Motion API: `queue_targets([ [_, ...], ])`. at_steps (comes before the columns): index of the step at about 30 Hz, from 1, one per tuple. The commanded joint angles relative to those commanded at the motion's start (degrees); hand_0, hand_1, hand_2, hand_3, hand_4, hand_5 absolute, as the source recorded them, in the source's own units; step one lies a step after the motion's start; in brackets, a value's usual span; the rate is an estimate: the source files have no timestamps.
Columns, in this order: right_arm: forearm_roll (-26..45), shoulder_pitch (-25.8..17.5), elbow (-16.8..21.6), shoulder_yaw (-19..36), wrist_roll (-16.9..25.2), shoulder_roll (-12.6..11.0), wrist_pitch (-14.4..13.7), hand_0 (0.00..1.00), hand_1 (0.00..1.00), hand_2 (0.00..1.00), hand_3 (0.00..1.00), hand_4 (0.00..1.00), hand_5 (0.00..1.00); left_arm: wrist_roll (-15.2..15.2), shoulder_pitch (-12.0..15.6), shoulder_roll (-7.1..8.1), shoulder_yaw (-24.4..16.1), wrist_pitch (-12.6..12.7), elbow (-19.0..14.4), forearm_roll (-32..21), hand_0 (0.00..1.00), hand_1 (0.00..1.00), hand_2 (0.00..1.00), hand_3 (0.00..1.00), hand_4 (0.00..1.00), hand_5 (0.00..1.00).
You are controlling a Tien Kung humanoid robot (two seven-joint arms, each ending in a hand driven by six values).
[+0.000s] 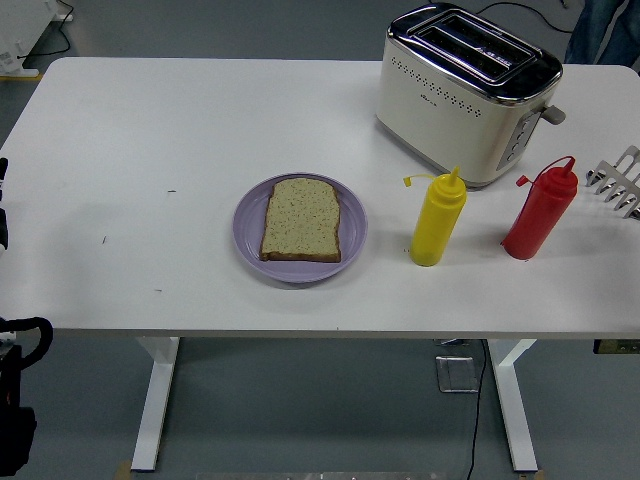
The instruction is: Pick up the cup,pour liquid into bread,place the cup on the desk
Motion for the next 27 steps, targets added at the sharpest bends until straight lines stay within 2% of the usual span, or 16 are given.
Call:
queue_targets([
  [13, -3.25, 0.97, -2.76, 2.80, -7.08, 0.64, 2.58, 0.808, 0.766, 0.791, 0.840, 0.693, 0.573, 0.00, 0.01, 0.00, -0.07, 0.01, 0.00, 0.01, 0.784, 0.734, 0.734, 0.686, 0.565, 0.998],
  [27, -2.93, 1.04, -3.11, 3.47, -7.30, 0.78, 2.56, 0.810, 0.766, 0.790, 0.834, 0.684, 0.611, 0.02, 0.12, 0.00, 0.09, -0.02, 0.00, 0.03, 0.784, 0.733, 0.733, 0.687, 0.567, 0.998],
])
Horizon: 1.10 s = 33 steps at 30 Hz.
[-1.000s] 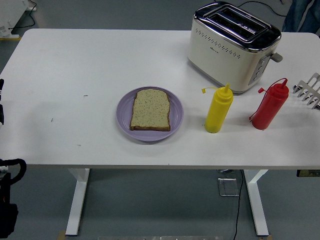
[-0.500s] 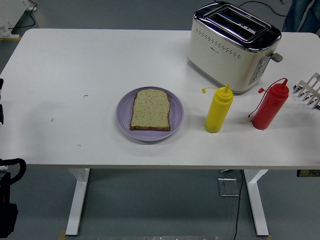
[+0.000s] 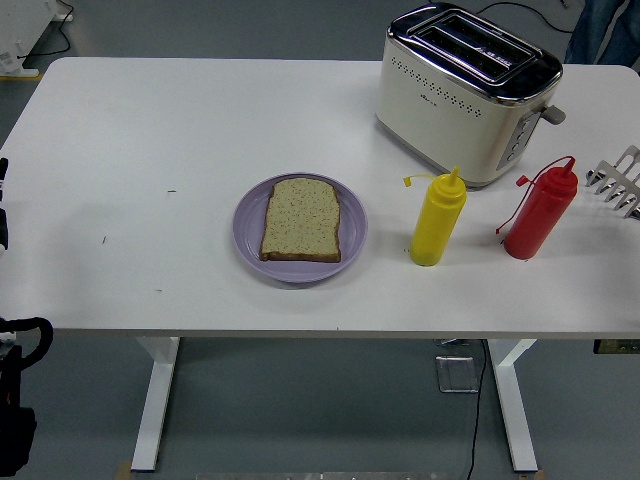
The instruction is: Pick up the cup,pour liquid into bread,place the cup on the desk
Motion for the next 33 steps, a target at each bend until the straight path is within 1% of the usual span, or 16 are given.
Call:
queue_targets([
  [13, 0.36, -0.20, -0.74, 0.15, 0.44, 0.18, -0.83, 0.808, 0.767, 0.790, 0.833, 0.684, 0.624, -0.03, 0.36, 0.00, 0.25, -0.04, -0.03, 0.04, 0.784, 0.733, 0.734, 0.687, 0.567, 0.998],
  [33, 0.26, -0.03, -1.11, 0.42, 0.42, 0.46, -0.93, 0.805, 0.767, 0.791, 0.832, 0.672, 0.639, 0.06, 0.39, 0.00, 0.29, -0.18, -0.71, 0.20, 0.784, 0.733, 0.734, 0.688, 0.568, 0.998],
])
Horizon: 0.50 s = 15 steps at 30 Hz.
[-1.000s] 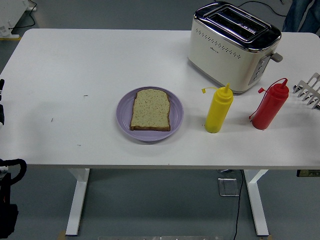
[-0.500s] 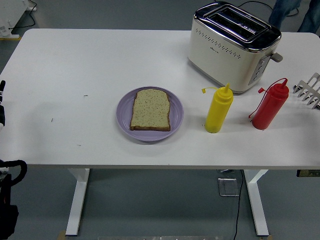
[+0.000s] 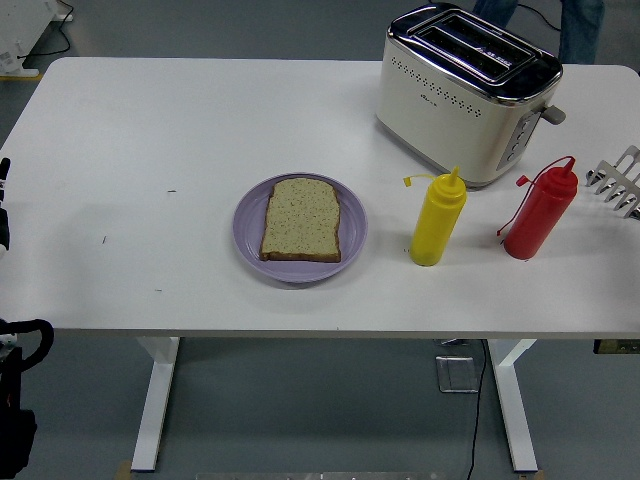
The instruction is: Pick up the cup,pour liquid into bread,place the cup on the desk
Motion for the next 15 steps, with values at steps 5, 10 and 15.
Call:
queue_targets([
  [5, 0.09, 0.06, -0.08, 0.03, 0.09, 0.04, -0.03, 0.805, 0.766, 0.790, 0.832, 0.671, 0.640, 0.00, -0.05, 0.00, -0.02, -0.05, -0.05, -0.07, 0.784, 0.734, 0.735, 0.689, 0.568, 0.998],
  [10, 0.16, 0.14, -0.21, 0.11, 0.18, 0.11, -0.12, 0.805, 0.766, 0.790, 0.832, 0.671, 0.640, 0.01, -0.16, 0.00, -0.01, -0.13, -0.20, -0.15, 0.784, 0.734, 0.735, 0.689, 0.568, 0.998],
  [15, 0.18, 0.20, -0.33, 0.27, 0.21, 0.13, -0.16, 0.804, 0.766, 0.790, 0.831, 0.669, 0.640, 0.03, -0.26, 0.00, -0.07, -0.18, -0.26, -0.15, 0.784, 0.734, 0.734, 0.688, 0.568, 0.998],
])
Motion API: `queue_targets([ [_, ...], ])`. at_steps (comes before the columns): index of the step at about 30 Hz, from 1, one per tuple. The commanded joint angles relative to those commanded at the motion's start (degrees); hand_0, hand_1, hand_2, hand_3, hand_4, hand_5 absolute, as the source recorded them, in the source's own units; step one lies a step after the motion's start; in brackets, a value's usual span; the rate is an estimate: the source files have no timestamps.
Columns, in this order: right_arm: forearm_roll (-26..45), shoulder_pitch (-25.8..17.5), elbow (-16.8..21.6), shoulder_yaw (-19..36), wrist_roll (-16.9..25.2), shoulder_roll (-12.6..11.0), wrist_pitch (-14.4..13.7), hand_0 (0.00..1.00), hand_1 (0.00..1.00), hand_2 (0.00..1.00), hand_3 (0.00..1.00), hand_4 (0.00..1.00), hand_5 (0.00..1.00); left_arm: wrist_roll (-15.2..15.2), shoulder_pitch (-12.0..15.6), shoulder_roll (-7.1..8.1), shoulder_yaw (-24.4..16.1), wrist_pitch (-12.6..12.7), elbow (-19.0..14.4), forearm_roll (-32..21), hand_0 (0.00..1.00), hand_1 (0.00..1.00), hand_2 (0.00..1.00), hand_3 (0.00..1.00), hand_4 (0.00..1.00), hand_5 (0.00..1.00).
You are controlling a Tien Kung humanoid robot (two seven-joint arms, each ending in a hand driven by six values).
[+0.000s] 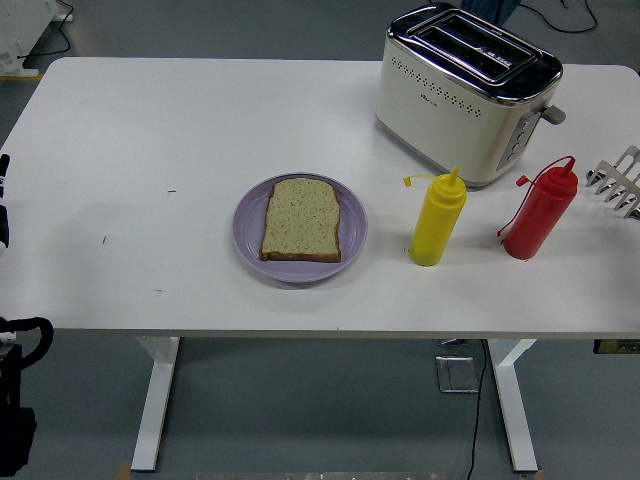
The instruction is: Pick up the cup,pour liquid into bread,place the cup on the desk
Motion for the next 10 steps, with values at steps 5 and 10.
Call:
queue_targets([
  [5, 0.01, 0.05, -0.12, -0.01, -0.02, 0.05, 0.01, 0.803, 0.766, 0.789, 0.831, 0.667, 0.643, 0.04, -0.03, 0.00, -0.09, -0.05, -0.02, 0.02, 0.786, 0.734, 0.735, 0.690, 0.565, 0.998],
  [10, 0.03, 0.07, -0.24, -0.05, -0.05, 0.08, 0.05, 0.803, 0.765, 0.789, 0.831, 0.665, 0.641, 0.14, -0.04, 0.00, -0.11, -0.11, -0.03, 0.10, 0.785, 0.734, 0.735, 0.690, 0.566, 0.998],
])
